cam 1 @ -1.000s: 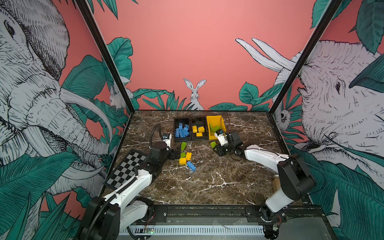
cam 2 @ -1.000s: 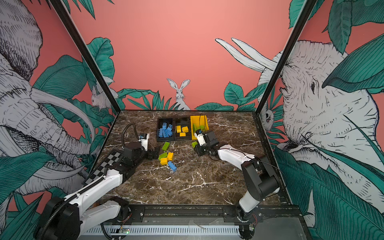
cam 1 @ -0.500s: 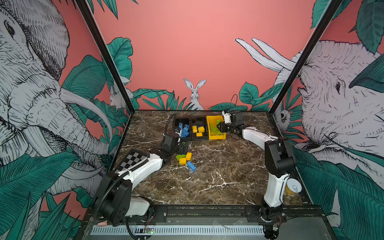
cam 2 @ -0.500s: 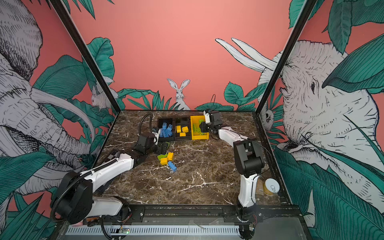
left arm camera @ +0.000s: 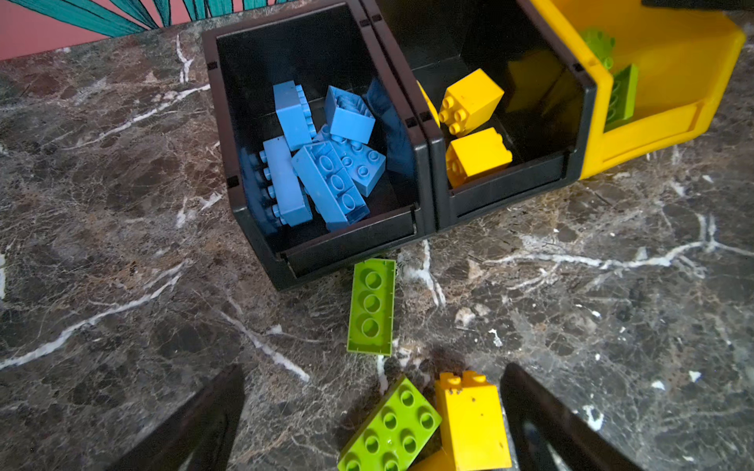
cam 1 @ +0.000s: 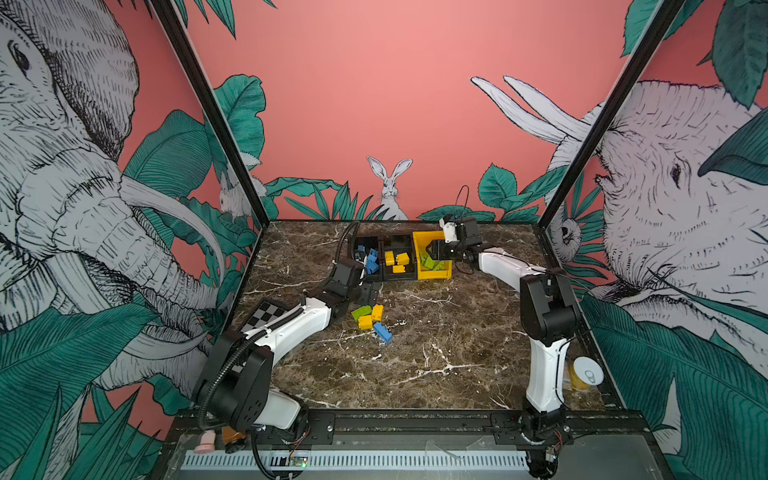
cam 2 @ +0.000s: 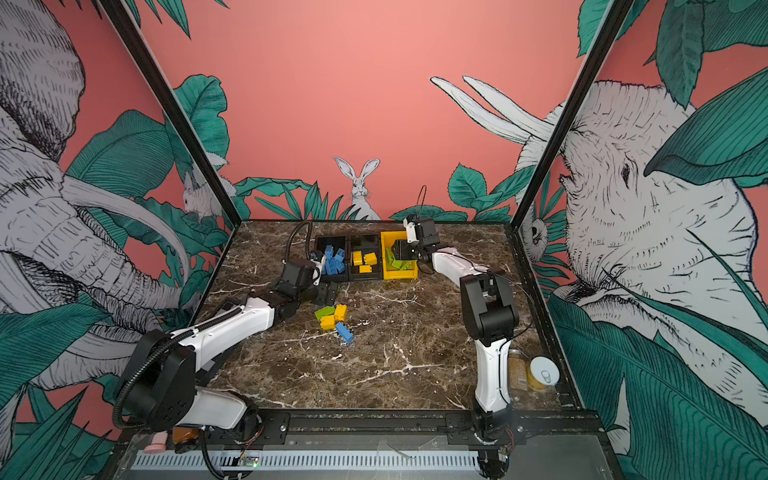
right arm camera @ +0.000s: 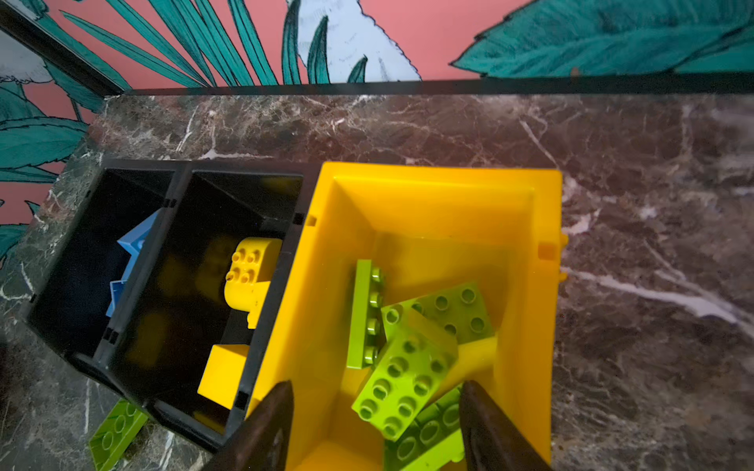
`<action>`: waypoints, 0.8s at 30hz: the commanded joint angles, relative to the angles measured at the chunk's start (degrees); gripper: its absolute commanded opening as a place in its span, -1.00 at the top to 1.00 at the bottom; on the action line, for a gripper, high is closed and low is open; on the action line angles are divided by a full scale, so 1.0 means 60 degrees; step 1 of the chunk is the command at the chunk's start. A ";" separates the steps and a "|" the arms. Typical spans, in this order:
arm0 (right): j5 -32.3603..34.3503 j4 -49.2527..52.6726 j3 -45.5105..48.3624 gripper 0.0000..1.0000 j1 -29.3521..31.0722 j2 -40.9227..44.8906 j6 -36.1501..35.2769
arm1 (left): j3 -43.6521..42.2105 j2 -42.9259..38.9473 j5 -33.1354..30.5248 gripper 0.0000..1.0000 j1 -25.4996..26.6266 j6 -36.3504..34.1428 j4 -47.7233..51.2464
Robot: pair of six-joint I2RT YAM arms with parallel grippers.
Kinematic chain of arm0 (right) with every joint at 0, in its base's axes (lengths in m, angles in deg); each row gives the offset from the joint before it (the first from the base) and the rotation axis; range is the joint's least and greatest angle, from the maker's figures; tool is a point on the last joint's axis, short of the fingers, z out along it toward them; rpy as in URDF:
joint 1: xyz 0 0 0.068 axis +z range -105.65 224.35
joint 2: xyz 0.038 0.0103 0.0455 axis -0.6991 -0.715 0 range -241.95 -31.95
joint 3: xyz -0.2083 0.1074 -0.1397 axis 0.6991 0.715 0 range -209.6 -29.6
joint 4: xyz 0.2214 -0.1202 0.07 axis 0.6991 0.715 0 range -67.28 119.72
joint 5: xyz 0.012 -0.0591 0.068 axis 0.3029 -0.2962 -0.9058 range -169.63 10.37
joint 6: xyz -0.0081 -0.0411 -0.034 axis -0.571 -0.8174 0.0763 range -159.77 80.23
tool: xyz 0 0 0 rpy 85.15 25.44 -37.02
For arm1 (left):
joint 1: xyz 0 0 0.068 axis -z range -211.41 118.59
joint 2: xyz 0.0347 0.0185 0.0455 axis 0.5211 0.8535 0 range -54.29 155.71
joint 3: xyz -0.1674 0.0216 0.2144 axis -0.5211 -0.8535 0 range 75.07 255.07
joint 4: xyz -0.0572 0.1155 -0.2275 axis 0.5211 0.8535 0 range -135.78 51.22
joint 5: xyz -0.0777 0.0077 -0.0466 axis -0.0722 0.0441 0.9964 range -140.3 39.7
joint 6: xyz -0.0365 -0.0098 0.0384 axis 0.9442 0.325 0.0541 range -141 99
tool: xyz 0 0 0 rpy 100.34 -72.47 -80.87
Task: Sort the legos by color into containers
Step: 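Drop the lime-green brick into the yellow bin while the left arm reaches forward, then grasp the lime-green brick with the left gripper while the right arm withdraws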
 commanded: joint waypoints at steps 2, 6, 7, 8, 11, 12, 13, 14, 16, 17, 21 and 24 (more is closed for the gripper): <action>-0.0022 0.0088 0.0458 -0.36 0.0016 0.1021 -0.0588 | 0.0461 0.0234 -0.0300 -0.92 0.0014 0.0119 0.0845; 0.0267 -0.1025 0.2663 -0.42 -0.0001 0.3089 -0.0804 | 0.0692 0.0662 0.0046 -0.84 0.0008 -0.0114 0.1004; 0.0337 -0.1138 0.3151 -0.43 0.0000 0.3642 -0.0873 | 0.0792 0.0822 0.0193 -0.81 0.0002 -0.0196 0.1040; 0.0362 -0.1239 0.3635 -0.43 -0.0015 0.4167 -0.0919 | 0.0912 0.0996 0.0267 -0.78 -0.0011 -0.0251 0.1116; 0.0318 -0.1696 0.5034 -0.43 -0.0058 0.5586 -0.0736 | 0.1220 0.1496 0.0224 -0.73 -0.0026 -0.0283 0.1242; 0.0160 -0.1929 0.5431 -0.43 -0.0072 0.5936 -0.0605 | 0.1305 0.1640 0.0260 -0.73 -0.0024 -0.0283 0.1206; -0.0012 -0.2113 0.5871 -0.44 -0.0100 0.6321 -0.0508 | 0.1379 0.1829 0.0342 -0.73 -0.0028 -0.0333 0.1154; -0.0218 -0.2318 0.6270 -0.44 -0.0115 0.6667 -0.0466 | 0.1524 0.2035 0.0432 -0.72 -0.0017 -0.0414 0.1197; -0.0381 -0.2753 0.6993 -0.46 -0.0131 0.7231 -0.0410 | 0.1824 0.2443 0.0517 -0.71 -0.0022 -0.0503 0.1399; -0.0439 -0.2958 0.7354 -0.47 -0.0132 0.7506 -0.0437 | 0.1936 0.2636 0.0472 -0.70 -0.0017 -0.0557 0.1446; -0.0262 -0.3978 0.8553 -0.57 -0.0146 0.8326 -0.0604 | 0.2139 0.3088 0.0309 -0.68 -0.0030 -0.0629 0.1534; -0.0011 -0.3968 0.8887 -0.61 -0.0153 0.8681 -0.0633 | 0.2141 0.3269 0.0155 -0.66 -0.0051 -0.0649 0.1569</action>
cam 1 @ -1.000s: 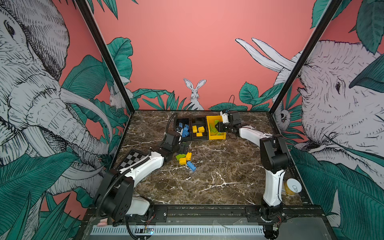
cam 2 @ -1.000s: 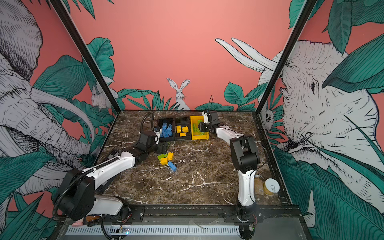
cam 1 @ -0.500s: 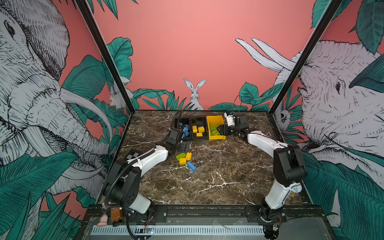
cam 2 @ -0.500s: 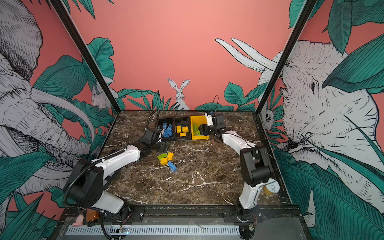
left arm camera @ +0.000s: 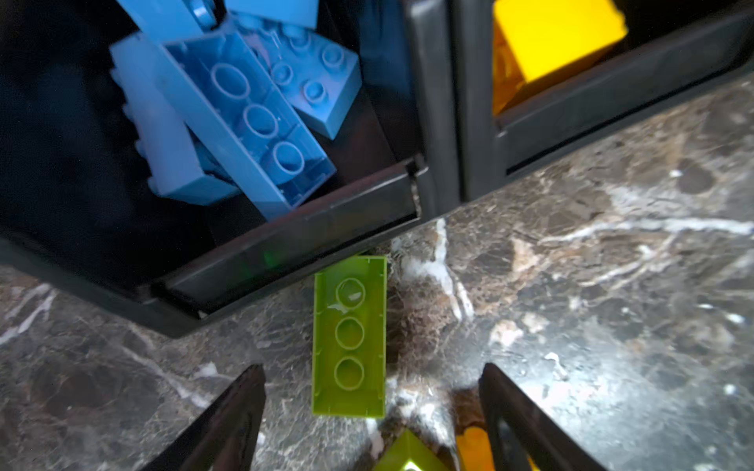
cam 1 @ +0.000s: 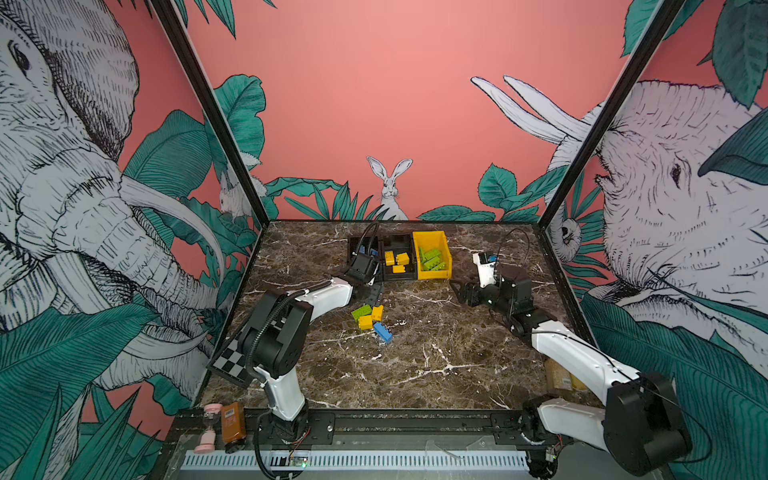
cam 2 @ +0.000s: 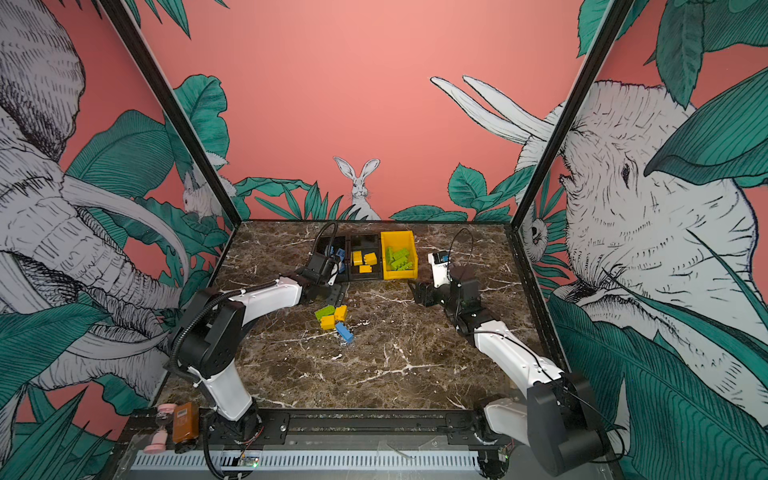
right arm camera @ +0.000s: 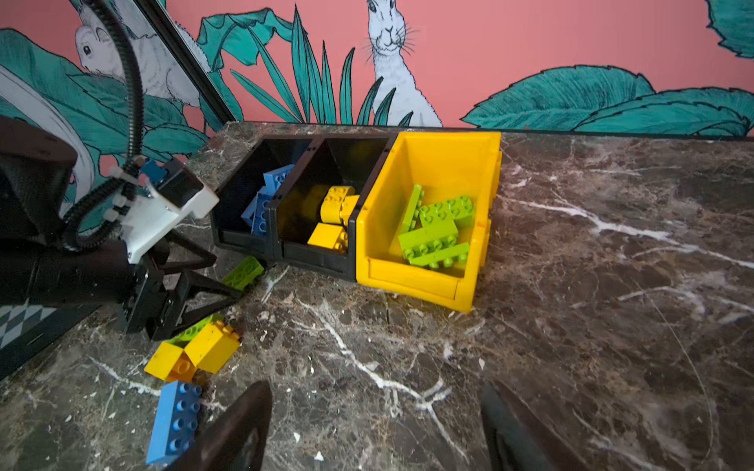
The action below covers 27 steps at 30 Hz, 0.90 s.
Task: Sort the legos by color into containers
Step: 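Grasp the lime-green brick with the left gripper while the right arm withdraws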
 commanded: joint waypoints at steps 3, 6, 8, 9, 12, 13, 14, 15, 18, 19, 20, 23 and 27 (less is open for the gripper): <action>-0.0283 -0.0617 0.0209 -0.63 -0.0072 0.0609 -0.0125 | 0.0189 0.0110 -0.0009 -0.63 -0.0155 -0.0092 0.0359; -0.0516 -0.0425 0.0398 -0.64 -0.0073 0.0871 -0.0192 | 0.0203 0.0300 0.0446 -0.59 -0.0384 0.0006 0.0289; -0.0563 -0.0463 0.0613 -0.64 -0.0073 0.1050 -0.0259 | 0.0194 0.0373 0.0636 -0.55 -0.0501 0.0028 0.0196; -0.0535 -0.0574 0.0703 -0.64 -0.0073 0.1111 -0.0212 | 0.0175 0.0374 0.0687 -0.54 -0.0518 -0.0026 0.0123; -0.0536 -0.0713 0.0797 -0.65 -0.0074 0.1198 -0.0166 | 0.0133 0.0348 0.0763 -0.50 -0.0518 -0.0212 -0.0027; -0.0536 -0.0597 0.0727 -0.65 -0.0073 0.1205 -0.0196 | 0.0101 0.0355 0.0706 -0.50 -0.0530 -0.0265 -0.0084; -0.0549 -0.0543 0.0699 -0.66 -0.0066 0.1216 -0.0205 | 0.0078 0.0370 0.0654 -0.50 -0.0519 -0.0286 -0.0130; -0.0580 -0.0546 0.0696 -0.66 -0.0066 0.1220 -0.0184 | 0.0062 0.0387 0.0662 -0.50 -0.0518 -0.0324 -0.0185; -0.0675 -0.0581 0.0728 -0.66 -0.0065 0.1264 -0.0063 | -0.0007 0.0425 0.1047 -0.45 -0.0503 -0.0540 -0.0419; -0.0695 -0.0624 0.0746 -0.66 -0.0073 0.1264 -0.0021 | -0.0072 0.0431 0.1149 -0.43 -0.0498 -0.0596 -0.0541; -0.0701 -0.0691 0.0786 -0.66 -0.0074 0.1238 0.0013 | -0.0137 0.0430 0.1218 -0.42 -0.0503 -0.0663 -0.0652; -0.0773 -0.0923 0.0853 -0.66 -0.0066 0.1136 0.0095 | -0.0100 0.0581 0.0920 -0.38 -0.0496 -0.0722 -0.0596; -0.1293 -0.0771 0.0812 -0.66 -0.0071 0.1196 0.0126 | -0.0024 0.0743 0.0749 -0.35 -0.0525 -0.0751 -0.0450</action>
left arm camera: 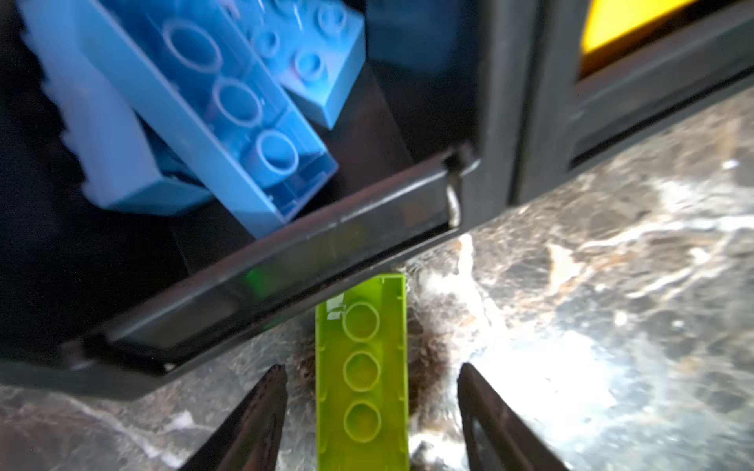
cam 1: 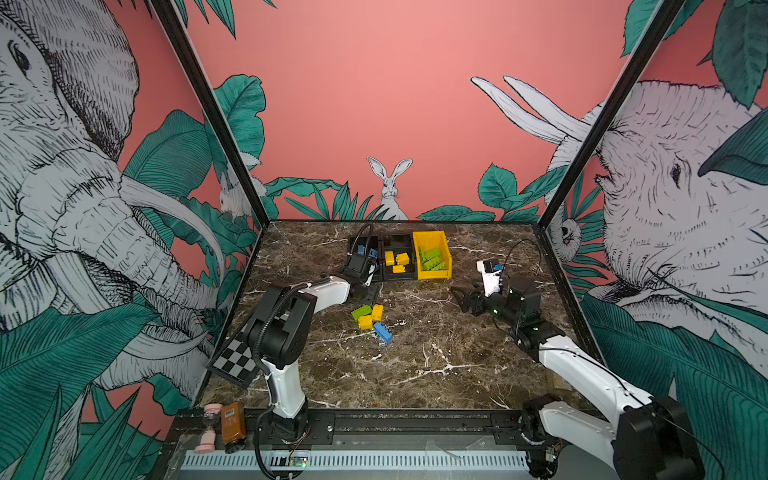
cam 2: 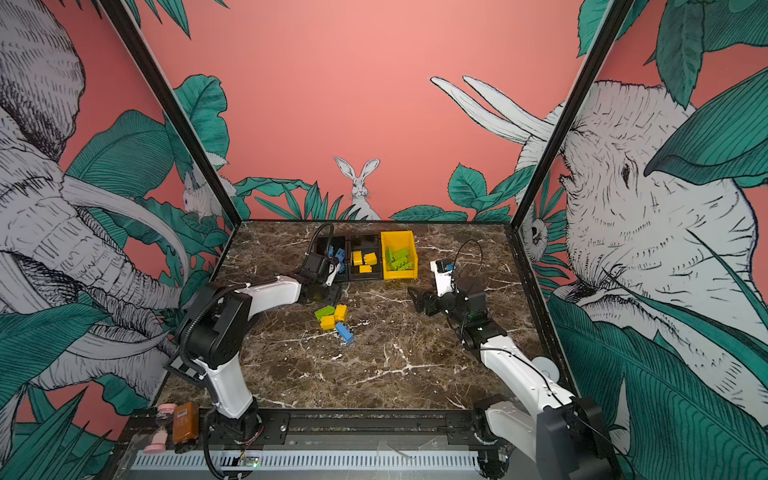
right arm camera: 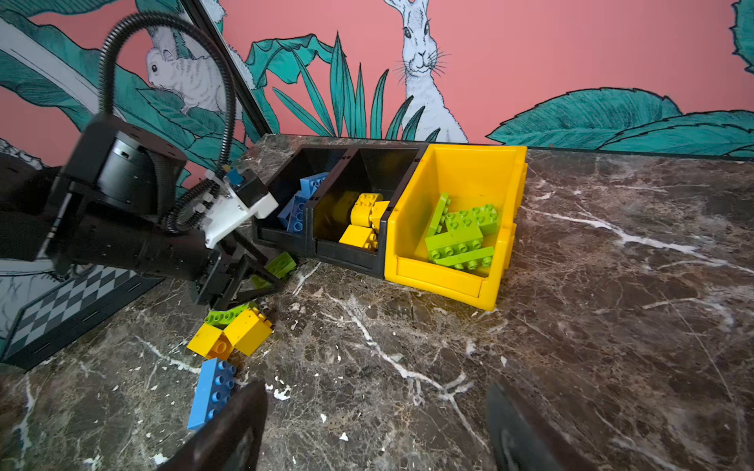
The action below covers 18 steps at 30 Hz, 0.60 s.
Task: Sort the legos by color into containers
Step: 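Grasp the lime-green brick with the left gripper while the right arm withdraws, then carry the lime-green brick over the yellow bin and open the left gripper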
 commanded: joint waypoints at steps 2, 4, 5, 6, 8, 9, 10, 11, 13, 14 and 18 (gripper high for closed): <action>-0.0484 -0.0414 0.0149 -0.66 -0.0034 0.0204 0.0130 | 0.0094 0.0205 0.0044 -0.33 -0.0001 -0.0168 0.0112; -0.0413 -0.0364 0.0186 -0.66 -0.0034 0.0271 0.0101 | 0.0215 0.0315 0.0173 -0.31 0.0002 -0.0144 0.0232; -0.0390 -0.0367 0.0192 -0.66 -0.0033 0.0287 0.0083 | 0.0239 0.0346 0.0213 -0.29 0.0003 -0.0116 0.0252; -0.0403 -0.0366 0.0196 -0.67 -0.0029 0.0288 0.0078 | 0.0225 0.0357 0.0220 -0.27 -0.0003 -0.0083 0.0232; -0.0439 -0.0359 0.0172 -0.67 -0.0031 0.0259 0.0075 | 0.0114 0.0350 0.0264 -0.18 0.0002 0.0007 0.0104; -0.0436 -0.0349 0.0175 -0.66 -0.0032 0.0245 0.0084 | 0.0077 0.0324 0.0299 -0.13 -0.0008 0.0033 0.0058; -0.0440 -0.0342 0.0162 -0.67 -0.0031 0.0244 0.0068 | 0.0037 0.0316 0.0304 -0.05 0.0002 0.0045 0.0033; -0.0411 -0.0324 0.0161 -0.67 -0.0033 0.0244 0.0069 | 0.0005 0.0273 0.0312 0.03 0.0002 0.0062 0.0011; -0.0386 -0.0270 0.0147 -0.66 -0.0034 0.0244 0.0059 | -0.0079 0.0165 0.0268 0.20 0.0002 0.0062 -0.0075; -0.0339 -0.0246 0.0150 -0.67 -0.0028 0.0261 0.0052 | -0.0133 0.0108 0.0253 0.23 0.0003 0.0038 -0.0122; 0.0270 -0.0302 0.0198 -0.67 -0.0034 0.0231 0.0369 | -0.0213 -0.0191 0.0301 0.29 0.0019 -0.0145 -0.0176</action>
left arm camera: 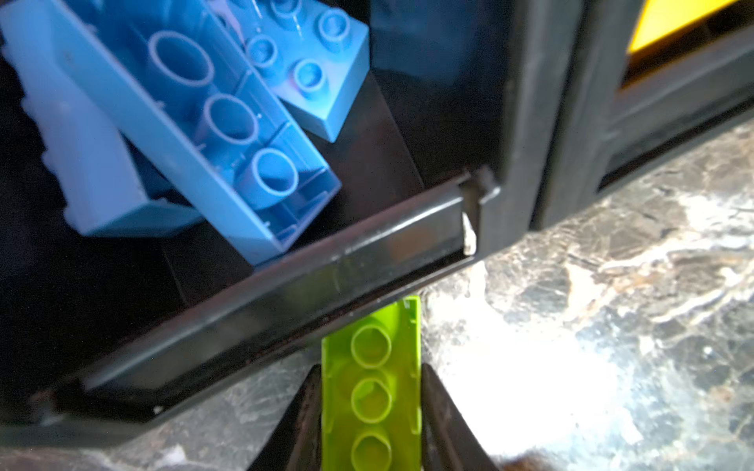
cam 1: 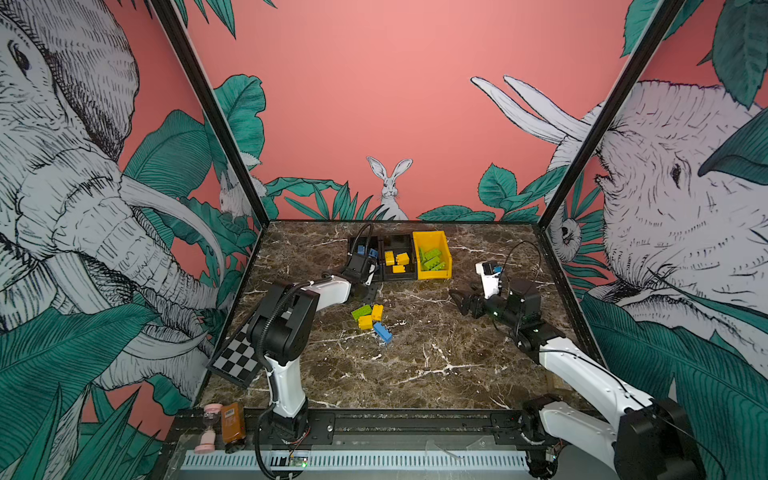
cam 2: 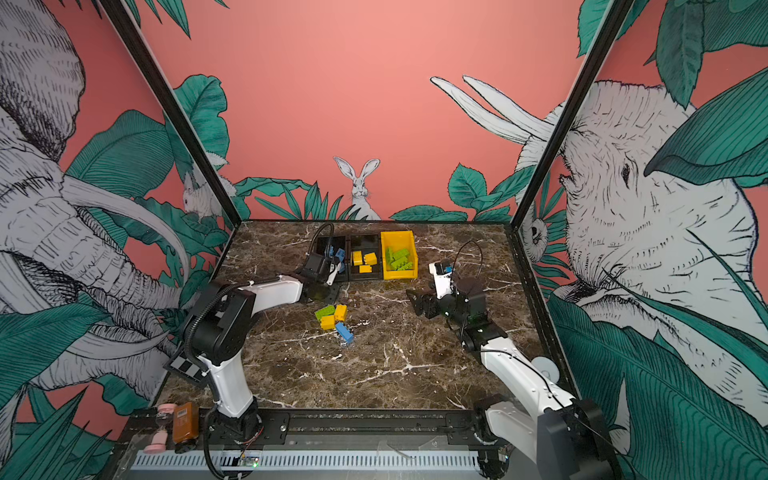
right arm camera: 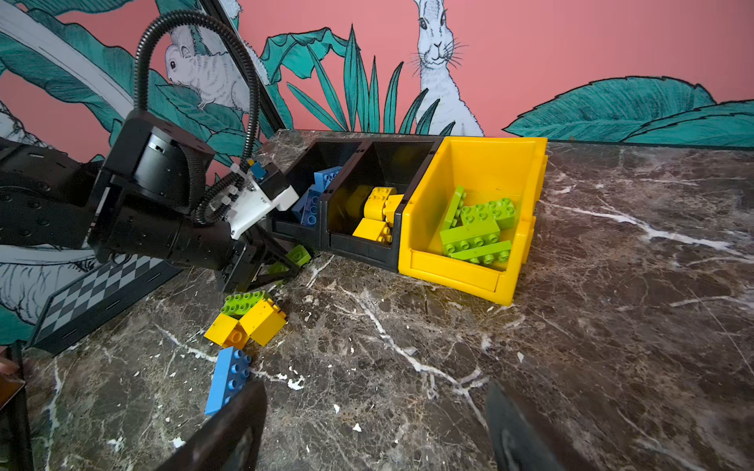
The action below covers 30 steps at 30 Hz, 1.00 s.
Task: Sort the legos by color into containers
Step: 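Carry the lime-green brick over the yellow bin and open the left gripper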
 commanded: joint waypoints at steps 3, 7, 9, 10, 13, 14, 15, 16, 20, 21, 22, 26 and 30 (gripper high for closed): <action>0.0743 -0.0155 0.0060 -0.67 -0.0024 -0.0059 0.0545 | -0.0323 -0.0856 0.0185 0.38 0.0057 -0.0214 0.0344; 0.1457 -0.0528 0.0419 -0.67 -0.0033 -0.0279 0.0690 | -0.0348 -0.1662 0.0108 0.41 0.0250 -0.0371 0.0689; 0.1938 -0.0238 0.0430 -0.68 -0.0033 -0.0272 0.0656 | -0.0177 -0.1973 0.0126 0.43 0.0360 -0.0392 0.0992; 0.2268 -0.0032 0.0429 -0.68 -0.0030 -0.0257 0.0718 | -0.0053 -0.2100 0.0124 0.44 0.0443 -0.0394 0.1102; 0.2774 -0.0028 0.0568 -0.71 -0.0032 -0.0417 0.0972 | 0.0542 -0.2233 0.0268 0.46 0.0617 -0.0325 0.1398; 0.2860 -0.0045 0.0568 -0.71 -0.0033 -0.0546 0.1078 | 0.0806 -0.2212 0.0259 0.47 0.0707 -0.0335 0.1477; 0.2883 -0.0069 0.0554 -0.72 -0.0033 -0.0704 0.1140 | 0.1114 -0.2156 0.0318 0.47 0.0804 -0.0332 0.1516; 0.2855 -0.0164 0.0539 -0.72 -0.0034 -0.0924 0.1159 | 0.1547 -0.2028 0.0413 0.46 0.0932 -0.0398 0.1690; 0.2813 -0.0332 0.0430 -0.71 -0.0033 -0.1803 0.1027 | 0.3057 -0.1326 0.0652 0.46 0.1479 -0.0525 0.1876; 0.2784 -0.0277 0.0408 -0.70 -0.0021 -0.1842 0.1013 | 0.3296 -0.1144 0.0796 0.46 0.1529 -0.0464 0.1696; 0.2773 -0.0225 0.0427 -0.70 -0.0032 -0.1783 0.1033 | 0.3533 -0.0900 0.1042 0.46 0.1551 -0.0345 0.1431; 0.3169 -0.0290 0.0869 -0.71 -0.0034 -0.0726 0.1039 | 0.5055 0.0537 0.1401 0.47 0.1626 -0.0351 0.1116; 0.3848 -0.0245 0.1176 -0.72 -0.0033 0.0124 0.0795 | 0.6500 0.1778 0.1370 0.48 0.1683 -0.0493 0.0768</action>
